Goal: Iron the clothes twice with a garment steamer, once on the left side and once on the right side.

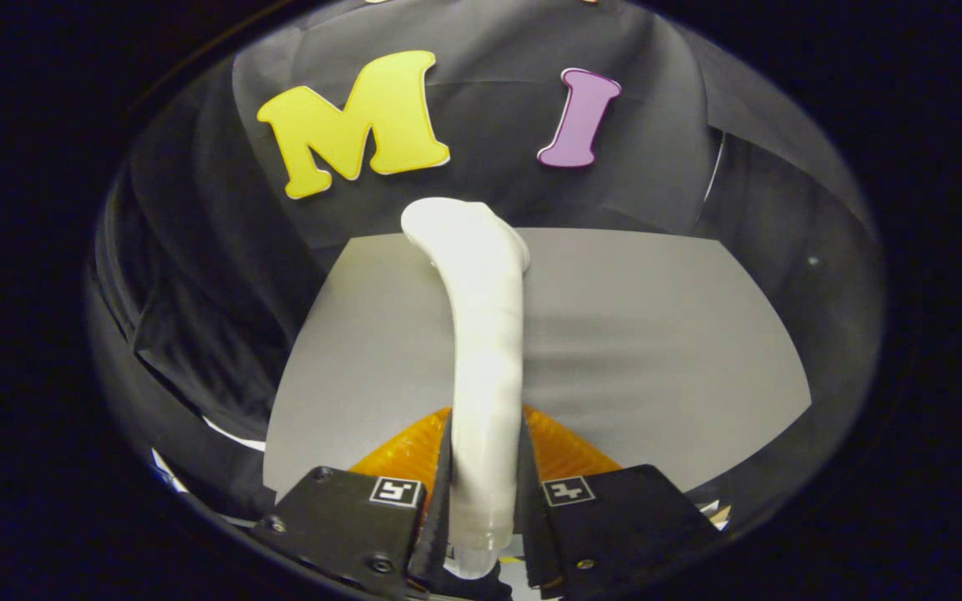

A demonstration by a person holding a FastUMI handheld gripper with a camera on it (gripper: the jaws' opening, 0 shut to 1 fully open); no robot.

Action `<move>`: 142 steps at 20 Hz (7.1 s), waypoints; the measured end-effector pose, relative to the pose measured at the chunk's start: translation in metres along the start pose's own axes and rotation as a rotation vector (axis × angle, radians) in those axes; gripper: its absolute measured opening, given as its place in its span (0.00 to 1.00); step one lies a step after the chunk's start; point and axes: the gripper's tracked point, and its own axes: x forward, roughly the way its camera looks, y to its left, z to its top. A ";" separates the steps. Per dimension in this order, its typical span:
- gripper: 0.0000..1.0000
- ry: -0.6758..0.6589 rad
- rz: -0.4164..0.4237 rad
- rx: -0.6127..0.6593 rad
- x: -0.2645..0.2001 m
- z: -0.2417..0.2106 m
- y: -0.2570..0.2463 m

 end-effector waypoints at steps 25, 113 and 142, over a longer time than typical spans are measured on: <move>0.34 -0.774 0.056 0.079 -0.270 0.020 0.142; 0.34 -0.903 0.143 -0.187 -0.227 -0.107 0.295; 0.34 -1.232 0.159 -0.288 -0.281 0.088 0.451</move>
